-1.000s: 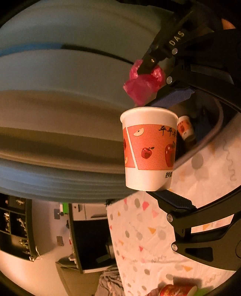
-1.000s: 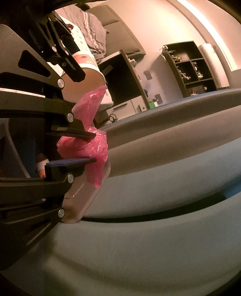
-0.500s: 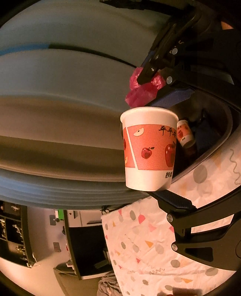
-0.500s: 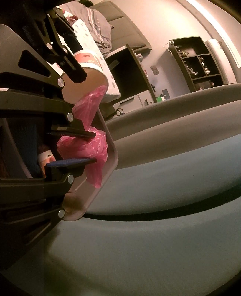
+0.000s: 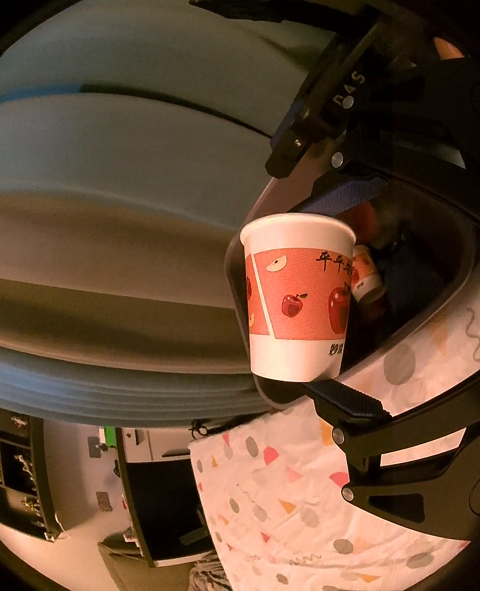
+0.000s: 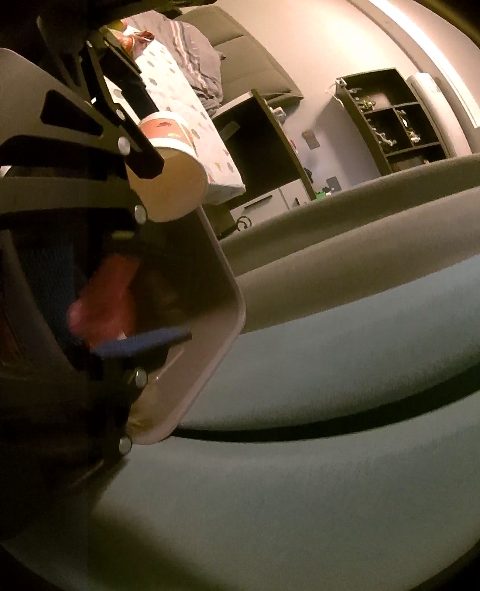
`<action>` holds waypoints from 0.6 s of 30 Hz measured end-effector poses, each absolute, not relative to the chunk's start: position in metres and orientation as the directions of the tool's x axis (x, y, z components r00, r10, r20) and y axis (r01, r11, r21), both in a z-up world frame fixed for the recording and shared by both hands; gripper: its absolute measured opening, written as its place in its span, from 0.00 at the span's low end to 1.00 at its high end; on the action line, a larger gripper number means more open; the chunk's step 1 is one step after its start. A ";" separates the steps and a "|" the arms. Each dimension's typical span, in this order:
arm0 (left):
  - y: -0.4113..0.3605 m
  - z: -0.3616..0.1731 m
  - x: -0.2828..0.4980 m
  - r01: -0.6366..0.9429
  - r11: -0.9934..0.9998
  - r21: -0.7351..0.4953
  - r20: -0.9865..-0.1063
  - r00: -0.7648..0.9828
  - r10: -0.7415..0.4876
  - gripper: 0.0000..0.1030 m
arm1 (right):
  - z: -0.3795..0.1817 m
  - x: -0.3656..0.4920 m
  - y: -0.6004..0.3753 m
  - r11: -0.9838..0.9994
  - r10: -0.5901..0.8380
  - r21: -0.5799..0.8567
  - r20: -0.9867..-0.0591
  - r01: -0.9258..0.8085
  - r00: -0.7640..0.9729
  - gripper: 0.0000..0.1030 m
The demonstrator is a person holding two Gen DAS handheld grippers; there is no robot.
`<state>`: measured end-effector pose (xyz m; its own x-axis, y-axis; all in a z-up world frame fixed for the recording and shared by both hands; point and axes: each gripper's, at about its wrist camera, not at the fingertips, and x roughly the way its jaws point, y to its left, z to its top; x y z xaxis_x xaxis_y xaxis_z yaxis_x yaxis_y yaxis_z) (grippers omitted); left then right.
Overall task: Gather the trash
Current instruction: 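Open both grippers to drop the cup and tissue into the bin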
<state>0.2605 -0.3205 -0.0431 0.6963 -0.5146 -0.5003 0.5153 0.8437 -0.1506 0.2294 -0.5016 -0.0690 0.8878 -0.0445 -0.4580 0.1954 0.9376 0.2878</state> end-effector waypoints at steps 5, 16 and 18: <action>-0.326 -0.048 0.261 0.528 0.836 -0.149 -0.509 0.684 -0.523 0.79 | -0.068 0.222 -0.506 0.934 -0.084 0.276 -0.447 0.227 0.891 0.48; -0.329 -0.051 0.258 0.517 0.846 -0.129 -0.535 0.682 -0.498 0.87 | -0.065 0.212 -0.509 0.931 -0.144 0.249 -0.424 0.268 0.894 0.61; -0.327 -0.050 0.256 0.513 0.850 -0.120 -0.534 0.688 -0.491 0.87 | -0.064 0.210 -0.509 0.931 -0.152 0.245 -0.419 0.272 0.895 0.61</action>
<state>0.2561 -0.3275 -0.0500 0.6882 -0.4914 -0.5338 0.5134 0.8497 -0.1202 0.2098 -0.5090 -0.0640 0.8951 -0.1516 -0.4194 0.2722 0.9306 0.2446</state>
